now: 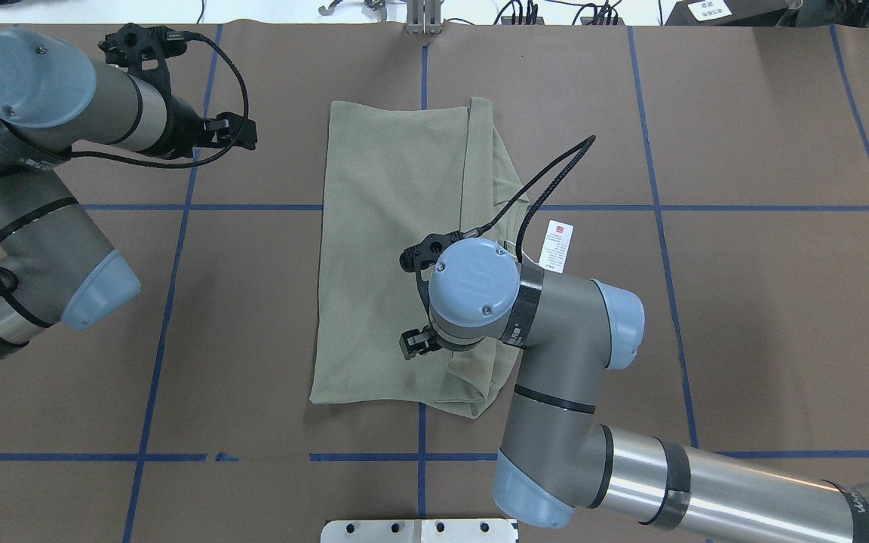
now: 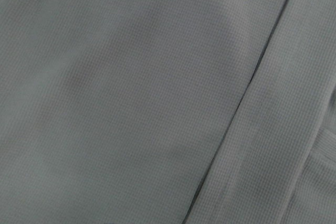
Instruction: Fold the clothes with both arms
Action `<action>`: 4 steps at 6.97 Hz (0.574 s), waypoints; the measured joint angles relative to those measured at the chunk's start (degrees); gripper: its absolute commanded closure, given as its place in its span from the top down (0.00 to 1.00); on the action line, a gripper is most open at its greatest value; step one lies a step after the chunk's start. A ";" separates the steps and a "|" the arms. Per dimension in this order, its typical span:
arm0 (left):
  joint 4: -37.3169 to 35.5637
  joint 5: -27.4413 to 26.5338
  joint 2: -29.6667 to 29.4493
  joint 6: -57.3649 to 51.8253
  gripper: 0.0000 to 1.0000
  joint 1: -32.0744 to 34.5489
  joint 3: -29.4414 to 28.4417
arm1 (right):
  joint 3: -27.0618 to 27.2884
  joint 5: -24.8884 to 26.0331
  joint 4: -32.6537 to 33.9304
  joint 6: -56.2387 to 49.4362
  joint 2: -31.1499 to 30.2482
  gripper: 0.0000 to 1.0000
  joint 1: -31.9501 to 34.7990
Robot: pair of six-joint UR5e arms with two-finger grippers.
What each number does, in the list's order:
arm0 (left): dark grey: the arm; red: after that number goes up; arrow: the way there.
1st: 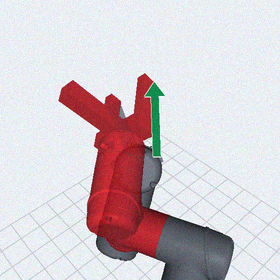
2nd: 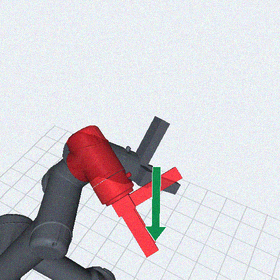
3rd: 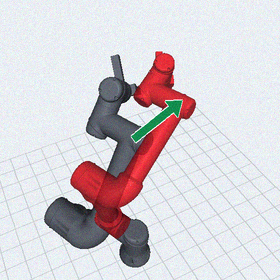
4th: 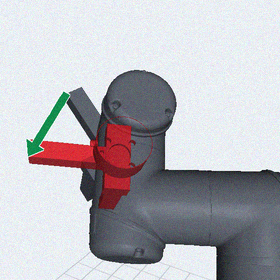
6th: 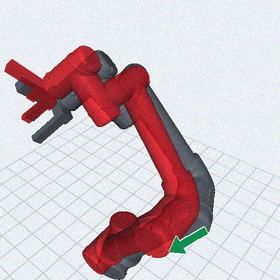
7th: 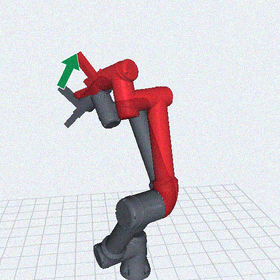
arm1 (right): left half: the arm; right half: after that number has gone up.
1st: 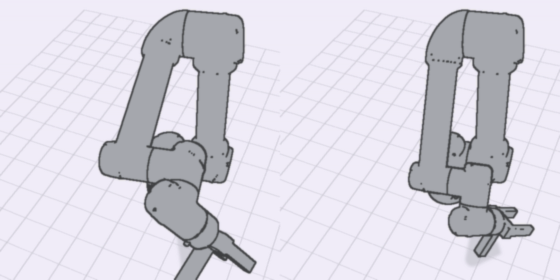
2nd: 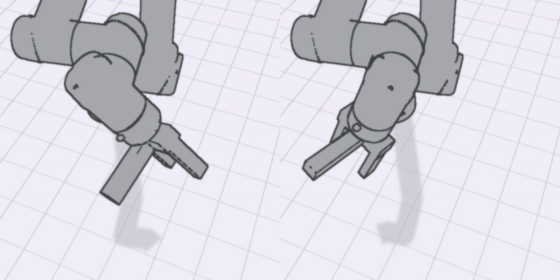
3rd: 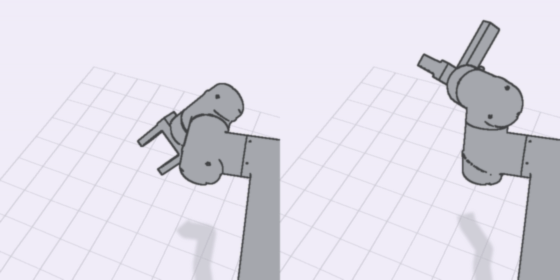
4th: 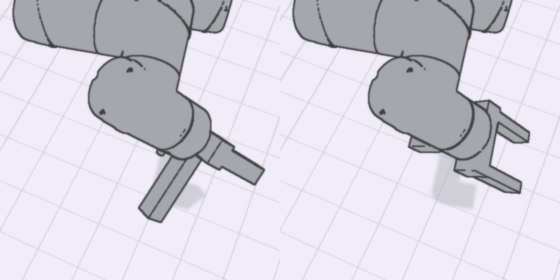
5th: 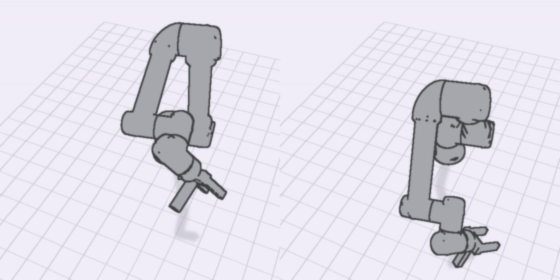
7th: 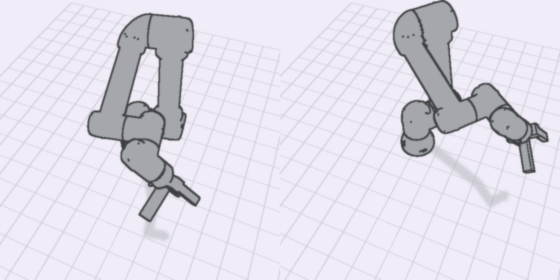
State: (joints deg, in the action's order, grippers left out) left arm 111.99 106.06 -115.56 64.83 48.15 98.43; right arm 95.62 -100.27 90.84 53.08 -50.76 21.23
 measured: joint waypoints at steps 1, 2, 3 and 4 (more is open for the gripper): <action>0.04 0.02 -0.04 0.10 1.00 -0.11 -0.22 | -0.92 1.08 0.10 -0.70 0.03 1.00 -0.84; 0.06 0.02 -0.05 0.17 1.00 -0.19 -0.35 | -1.71 2.07 0.17 -0.94 0.12 1.00 -1.58; 0.06 0.02 -0.04 0.20 1.00 -0.22 -0.39 | -2.30 2.87 0.47 -1.02 0.25 1.00 -2.16; 0.07 0.02 -0.04 0.25 1.00 -0.27 -0.42 | -2.35 3.20 1.48 -1.04 0.41 1.00 -2.37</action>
State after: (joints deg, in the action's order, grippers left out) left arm 112.06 106.08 -115.60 65.08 47.88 98.01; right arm 93.27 -97.07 92.32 52.04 -50.36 18.86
